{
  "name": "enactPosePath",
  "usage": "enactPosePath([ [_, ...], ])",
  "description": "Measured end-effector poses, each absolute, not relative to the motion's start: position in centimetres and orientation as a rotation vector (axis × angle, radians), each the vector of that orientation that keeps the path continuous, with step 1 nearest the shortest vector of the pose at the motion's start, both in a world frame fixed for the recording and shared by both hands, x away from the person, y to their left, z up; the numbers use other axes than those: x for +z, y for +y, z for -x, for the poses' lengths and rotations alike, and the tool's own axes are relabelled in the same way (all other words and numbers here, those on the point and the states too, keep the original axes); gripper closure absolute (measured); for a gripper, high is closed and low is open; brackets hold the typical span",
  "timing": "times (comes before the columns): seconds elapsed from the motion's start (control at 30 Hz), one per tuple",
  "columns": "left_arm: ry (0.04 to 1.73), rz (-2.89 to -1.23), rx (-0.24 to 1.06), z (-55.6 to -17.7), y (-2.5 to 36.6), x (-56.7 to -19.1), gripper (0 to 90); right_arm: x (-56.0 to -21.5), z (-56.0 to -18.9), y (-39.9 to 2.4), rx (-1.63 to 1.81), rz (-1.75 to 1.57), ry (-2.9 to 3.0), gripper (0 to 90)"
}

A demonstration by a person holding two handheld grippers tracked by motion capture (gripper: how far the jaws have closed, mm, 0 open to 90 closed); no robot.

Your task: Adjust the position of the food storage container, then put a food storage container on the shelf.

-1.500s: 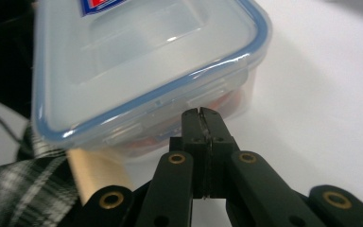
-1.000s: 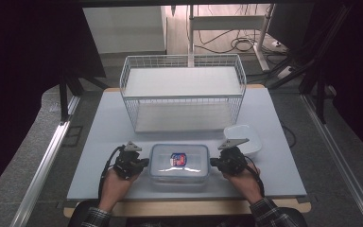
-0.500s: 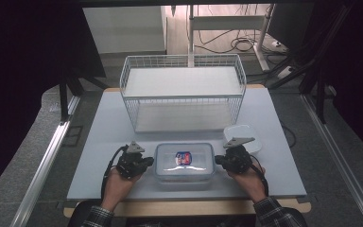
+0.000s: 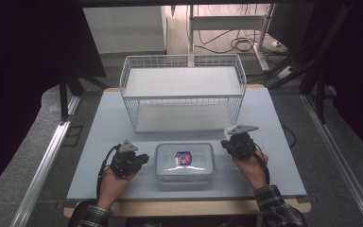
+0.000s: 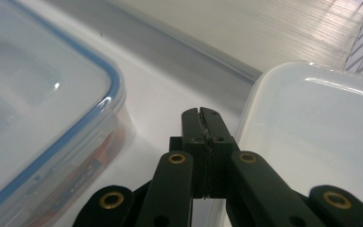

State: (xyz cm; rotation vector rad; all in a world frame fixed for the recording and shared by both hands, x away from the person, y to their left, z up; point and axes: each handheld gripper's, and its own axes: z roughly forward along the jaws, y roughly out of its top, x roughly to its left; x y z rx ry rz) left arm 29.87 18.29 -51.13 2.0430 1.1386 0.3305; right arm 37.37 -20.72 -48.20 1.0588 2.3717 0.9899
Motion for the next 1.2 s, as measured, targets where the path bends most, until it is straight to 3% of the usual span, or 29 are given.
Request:
enactPosePath([
  [0.27, 1.127, -2.035, 0.297, -29.9, 19.1, -51.2, 83.8, -47.9, -37.4, -23.3, 0.951, -1.140, 2.286, 89.1],
  [0.37, 1.100, -2.062, 0.306, -29.9, 19.6, -51.4, 77.5, -47.5, -36.5, -23.8, 1.035, -1.134, 2.275, 87.9],
  [0.43, 1.098, -2.081, 0.338, -29.8, 19.8, -51.5, 67.2, -47.4, -35.4, -23.9, 1.099, -1.107, 2.283, 84.2],
  [0.47, 1.099, -2.083, 0.345, -29.7, 20.0, -51.5, 60.3, -47.4, -34.9, -23.8, 1.115, -1.085, 2.292, 79.8],
  [0.57, 1.099, -2.053, 0.335, -29.6, 20.3, -51.4, 39.1, -47.6, -33.5, -23.5, 1.158, -1.066, 2.298, 53.1],
  [0.73, 1.101, -2.023, 0.341, -29.6, 20.5, -51.3, 22.5, -47.5, -33.0, -23.5, 1.197, -1.067, 2.297, 33.1],
  [0.77, 1.101, -2.023, 0.341, -29.6, 20.5, -51.3, 19.7, -47.5, -33.0, -23.5, 1.197, -1.067, 2.297, 33.1],
  [0.8, 1.091, -2.027, 0.351, -29.5, 20.5, -51.3, 19.1, -47.6, -33.1, -23.5, 1.225, -1.070, 2.302, 25.9],
  [0.87, 1.060, -2.041, 0.330, -29.5, 20.5, -51.4, 13.9, -47.8, -33.2, -23.5, 1.237, -1.070, 2.306, 20.8],
  [1.0, 1.052, -2.052, 0.312, -29.5, 20.3, -51.9, 8.5, -48.4, -33.4, -22.9, 1.217, -1.078, 2.334, 13.9],
  [1.2, 1.050, -2.075, 0.324, -29.4, 20.0, -51.2, 9.5, -48.3, -33.2, -21.9, 1.239, -1.030, 2.334, 6.9],
])
